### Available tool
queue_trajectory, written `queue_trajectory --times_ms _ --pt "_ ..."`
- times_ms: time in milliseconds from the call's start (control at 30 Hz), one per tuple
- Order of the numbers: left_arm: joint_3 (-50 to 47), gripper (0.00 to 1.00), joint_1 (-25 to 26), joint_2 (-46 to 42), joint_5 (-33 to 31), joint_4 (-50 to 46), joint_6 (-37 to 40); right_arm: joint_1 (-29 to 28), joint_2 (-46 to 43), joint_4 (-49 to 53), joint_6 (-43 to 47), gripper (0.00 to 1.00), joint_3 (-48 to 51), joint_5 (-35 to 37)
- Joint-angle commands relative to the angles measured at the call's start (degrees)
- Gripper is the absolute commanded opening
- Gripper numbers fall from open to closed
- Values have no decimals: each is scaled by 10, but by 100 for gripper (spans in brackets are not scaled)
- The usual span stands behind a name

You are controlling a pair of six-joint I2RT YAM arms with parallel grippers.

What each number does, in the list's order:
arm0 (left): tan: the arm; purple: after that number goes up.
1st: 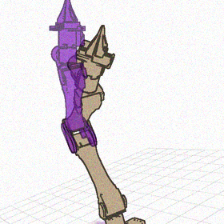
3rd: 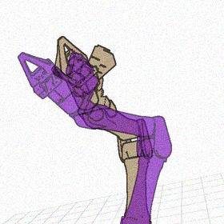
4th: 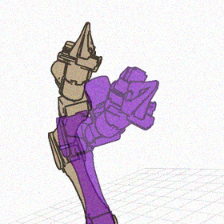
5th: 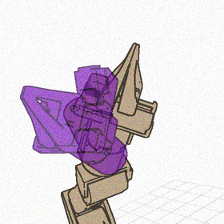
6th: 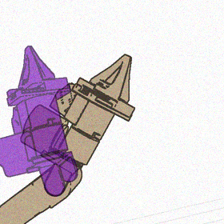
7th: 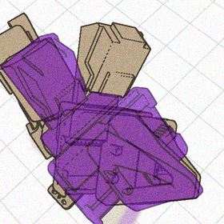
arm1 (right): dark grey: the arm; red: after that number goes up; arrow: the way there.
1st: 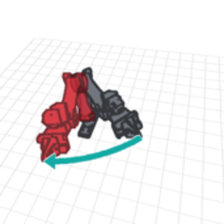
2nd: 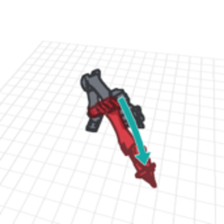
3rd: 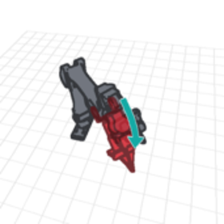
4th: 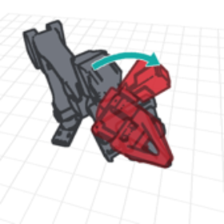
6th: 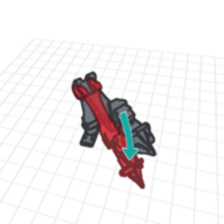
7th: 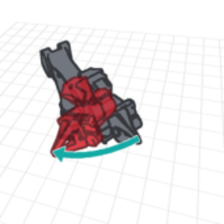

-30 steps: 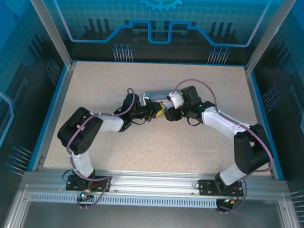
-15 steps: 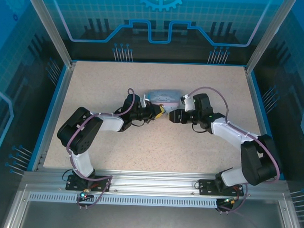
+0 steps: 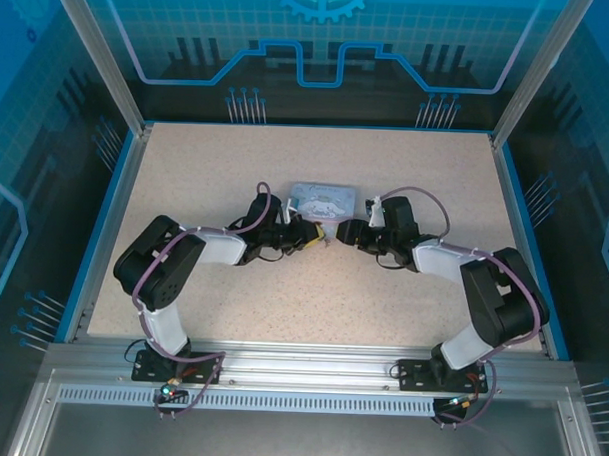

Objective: Unlock the padlock with the key

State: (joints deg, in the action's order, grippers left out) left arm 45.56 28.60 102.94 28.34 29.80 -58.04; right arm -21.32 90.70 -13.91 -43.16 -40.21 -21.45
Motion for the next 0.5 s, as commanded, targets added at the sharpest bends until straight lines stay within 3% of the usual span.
queue_trajectory --times_ms 0,233,467 --pt "1 7 6 6 47 -38 43 3 24 -46 -24 59 -26 16" --pt "5 34 11 13 46 -67 74 2 63 -56 -43 59 -52 19" --pt "-20 70 10 -34 44 -71 79 6 90 -40 -49 59 -98 17"
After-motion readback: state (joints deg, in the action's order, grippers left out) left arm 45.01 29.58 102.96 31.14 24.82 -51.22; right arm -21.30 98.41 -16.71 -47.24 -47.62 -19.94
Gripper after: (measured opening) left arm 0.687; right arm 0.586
